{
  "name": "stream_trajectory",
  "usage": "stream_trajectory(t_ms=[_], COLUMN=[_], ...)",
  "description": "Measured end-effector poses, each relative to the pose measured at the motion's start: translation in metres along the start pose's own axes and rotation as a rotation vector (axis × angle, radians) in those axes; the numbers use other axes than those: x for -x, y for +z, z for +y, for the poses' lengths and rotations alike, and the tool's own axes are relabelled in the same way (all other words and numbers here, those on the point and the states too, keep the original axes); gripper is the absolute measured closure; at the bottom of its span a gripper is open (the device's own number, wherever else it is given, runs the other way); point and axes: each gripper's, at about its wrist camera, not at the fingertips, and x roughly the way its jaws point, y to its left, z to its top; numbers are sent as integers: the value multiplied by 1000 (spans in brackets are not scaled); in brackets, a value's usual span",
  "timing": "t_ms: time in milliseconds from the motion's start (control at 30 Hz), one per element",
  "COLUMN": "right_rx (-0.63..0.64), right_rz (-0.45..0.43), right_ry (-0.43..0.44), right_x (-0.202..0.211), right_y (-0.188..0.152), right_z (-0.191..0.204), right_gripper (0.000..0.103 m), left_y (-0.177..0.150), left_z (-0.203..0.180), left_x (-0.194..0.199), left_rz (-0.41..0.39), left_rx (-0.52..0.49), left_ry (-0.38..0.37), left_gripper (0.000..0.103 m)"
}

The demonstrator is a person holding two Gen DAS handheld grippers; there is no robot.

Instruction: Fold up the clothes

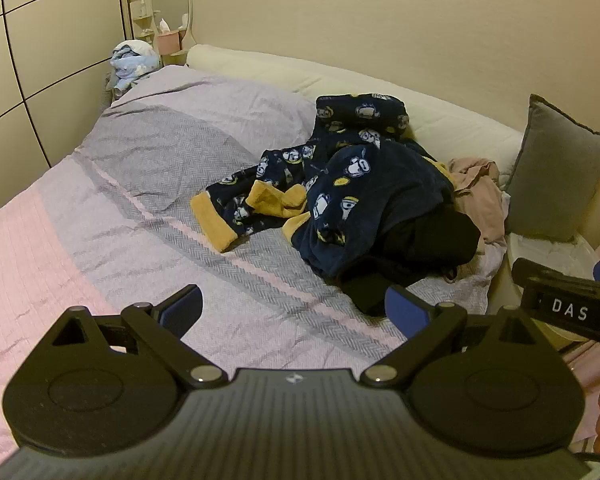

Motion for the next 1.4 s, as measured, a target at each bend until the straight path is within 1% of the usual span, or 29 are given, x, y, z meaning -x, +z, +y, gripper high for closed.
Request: stream_trajectory(t_ms=[333,567,733,900,1067,1267,1400], right_rx=[-12,-27,-31,-33,-3,31,54], right_rz=[7,18,25,58,77,104,127], right_ry=[3,-11,0,20,40,69,78], right_x=[-3,-9,-17,-33,-52,-88,-121], right_y=[-2,-5,-3,1,6,18,34], right_z=[-7,-19,-25,-26,-22,-22,-24], right_gripper=[1,1,1,1,1,1,1], left_y=[-4,-5,-2,0,7,23,40], left_z=[0,-7,-7,-4,-4,-9,-13], left_x=[-3,-13,-23,-36,-54,-90,-119], left_rz=[3,24,40,61,85,127,162], left_rx=[1,-10,5,22,37,52,66], left_ry=[-1,-11,-1,12,28,49,68], left_gripper=[6,6,6,6,6,6,7])
